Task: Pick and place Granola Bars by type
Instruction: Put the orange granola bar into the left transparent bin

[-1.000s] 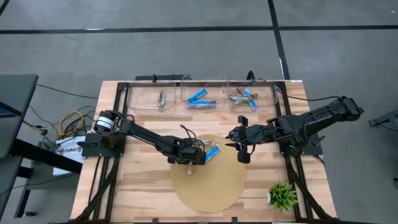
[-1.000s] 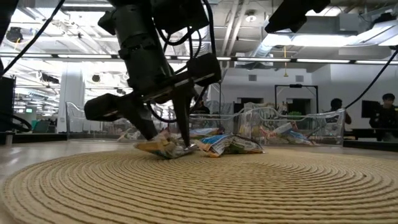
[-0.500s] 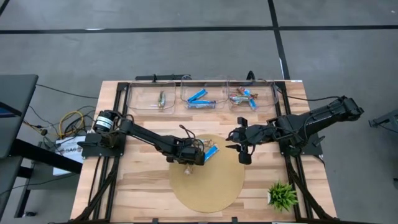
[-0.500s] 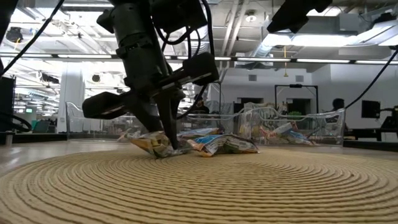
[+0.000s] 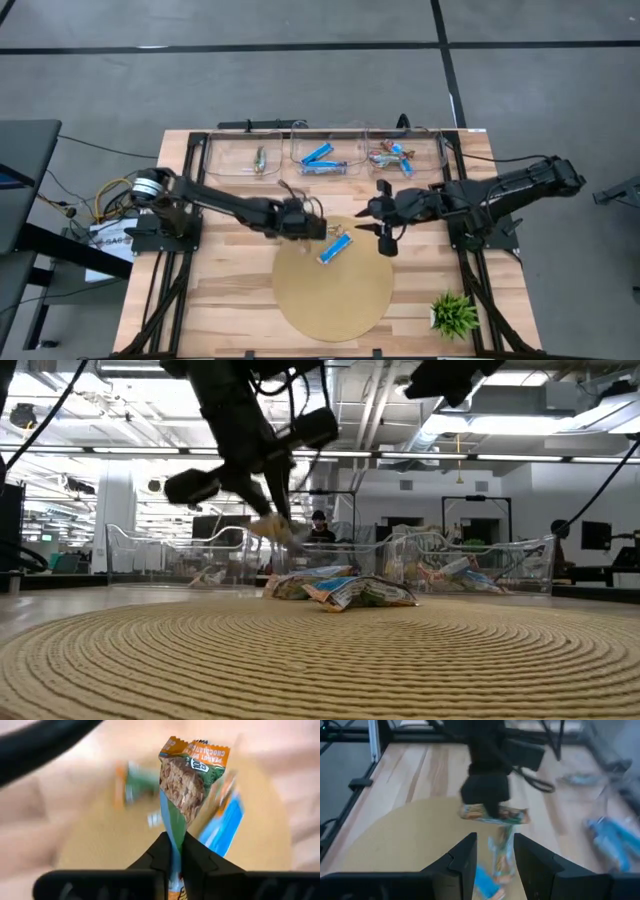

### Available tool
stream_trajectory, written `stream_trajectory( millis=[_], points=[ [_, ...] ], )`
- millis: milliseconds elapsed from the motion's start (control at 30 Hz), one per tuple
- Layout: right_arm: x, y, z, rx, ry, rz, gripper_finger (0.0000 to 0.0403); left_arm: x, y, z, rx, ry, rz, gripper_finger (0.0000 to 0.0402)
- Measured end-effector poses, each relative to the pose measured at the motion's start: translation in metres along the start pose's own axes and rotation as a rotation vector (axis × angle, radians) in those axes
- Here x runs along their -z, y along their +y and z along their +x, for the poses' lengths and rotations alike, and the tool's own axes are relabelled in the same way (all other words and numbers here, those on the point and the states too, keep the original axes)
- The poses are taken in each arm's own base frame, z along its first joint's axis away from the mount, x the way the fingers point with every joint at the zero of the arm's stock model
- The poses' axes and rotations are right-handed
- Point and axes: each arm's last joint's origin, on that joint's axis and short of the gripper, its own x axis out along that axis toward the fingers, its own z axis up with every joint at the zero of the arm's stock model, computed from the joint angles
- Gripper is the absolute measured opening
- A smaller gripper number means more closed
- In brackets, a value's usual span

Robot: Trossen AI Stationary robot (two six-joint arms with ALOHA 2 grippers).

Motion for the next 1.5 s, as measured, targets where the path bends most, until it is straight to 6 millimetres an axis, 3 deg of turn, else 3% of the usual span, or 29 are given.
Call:
stream_trajectory(
  millis=[200, 433, 667, 833, 1000, 1233, 1367, 1500],
  points=[
    [-0.013, -0.015, 0.001, 0.066, -0.127, -0.081, 0.0123, -0.051, 0.019, -0.043, -0.096, -0.143, 0.010, 0.0021],
    [-0.021, -0.045, 0.001, 0.274, -0.192, -0.030, 0.0123, -0.111, 0.052, -0.083, -0.224, -0.270, 0.023, 0.0021],
    [-0.019, -0.074, -0.001, 0.384, -0.182, 0.022, 0.0123, -0.166, 0.083, -0.096, -0.324, -0.283, 0.063, 0.0019],
    [-0.018, -0.086, -0.002, 0.426, -0.176, 0.045, 0.0123, -0.195, 0.104, -0.100, -0.390, -0.286, 0.112, 0.0033],
    [-0.017, -0.090, -0.002, 0.442, -0.173, 0.053, 0.0123, -0.212, 0.118, -0.103, -0.395, -0.232, 0.193, 0.0058],
    [-0.017, -0.090, -0.002, 0.441, -0.174, 0.053, 0.0123, -0.219, 0.124, -0.105, -0.357, -0.188, 0.196, 0.0119],
    [-0.018, -0.088, -0.002, 0.431, -0.179, 0.066, 0.0123, -0.215, 0.119, -0.103, -0.286, -0.144, 0.204, 0.0139],
    [-0.018, -0.083, -0.001, 0.390, -0.192, 0.106, 0.0123, -0.203, 0.101, -0.099, -0.149, -0.102, 0.251, 0.0139]
  ],
)
